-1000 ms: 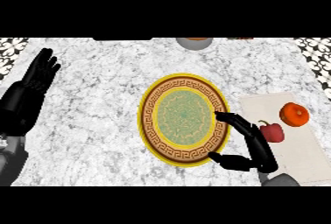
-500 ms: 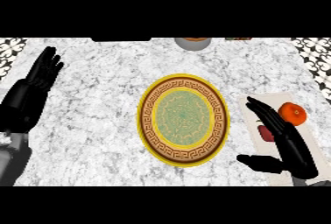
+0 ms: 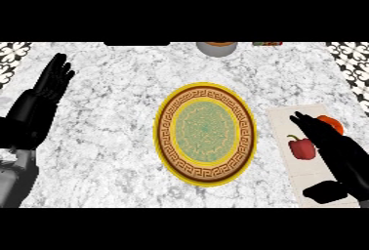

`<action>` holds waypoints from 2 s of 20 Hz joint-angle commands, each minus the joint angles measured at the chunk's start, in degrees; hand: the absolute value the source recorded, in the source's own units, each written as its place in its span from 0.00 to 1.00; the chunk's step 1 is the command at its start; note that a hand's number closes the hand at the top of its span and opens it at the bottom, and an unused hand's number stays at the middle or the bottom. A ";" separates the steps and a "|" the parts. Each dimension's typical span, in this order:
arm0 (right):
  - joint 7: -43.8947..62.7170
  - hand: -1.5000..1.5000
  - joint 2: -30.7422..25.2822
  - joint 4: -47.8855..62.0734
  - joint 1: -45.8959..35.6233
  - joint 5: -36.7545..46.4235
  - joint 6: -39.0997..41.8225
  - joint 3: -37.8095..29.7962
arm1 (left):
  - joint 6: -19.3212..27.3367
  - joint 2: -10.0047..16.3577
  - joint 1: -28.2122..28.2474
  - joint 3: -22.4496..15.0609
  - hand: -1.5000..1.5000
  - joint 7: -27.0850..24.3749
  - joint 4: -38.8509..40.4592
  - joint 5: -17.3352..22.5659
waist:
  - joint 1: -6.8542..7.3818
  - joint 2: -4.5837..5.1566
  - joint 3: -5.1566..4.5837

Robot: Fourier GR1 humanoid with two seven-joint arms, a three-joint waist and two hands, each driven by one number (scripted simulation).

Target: Pick the bell pepper from the placemat and place it in the plate

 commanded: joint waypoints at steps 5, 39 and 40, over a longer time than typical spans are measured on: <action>18.95 0.00 1.43 -3.08 -6.55 1.29 17.16 2.29 | -1.31 -1.05 2.10 0.70 0.50 -0.14 -2.13 -1.09 | 1.31 0.33 0.30; 6.05 0.00 18.72 29.58 -8.28 28.80 16.15 -6.10 | -8.41 -10.94 -3.44 8.35 0.50 2.69 1.94 -10.58 | 0.55 0.39 0.35; 1.89 1.00 21.11 34.13 -10.51 26.29 10.27 -8.19 | -6.82 -12.26 -0.19 6.55 0.50 1.85 -1.14 -11.90 | 0.87 0.42 0.38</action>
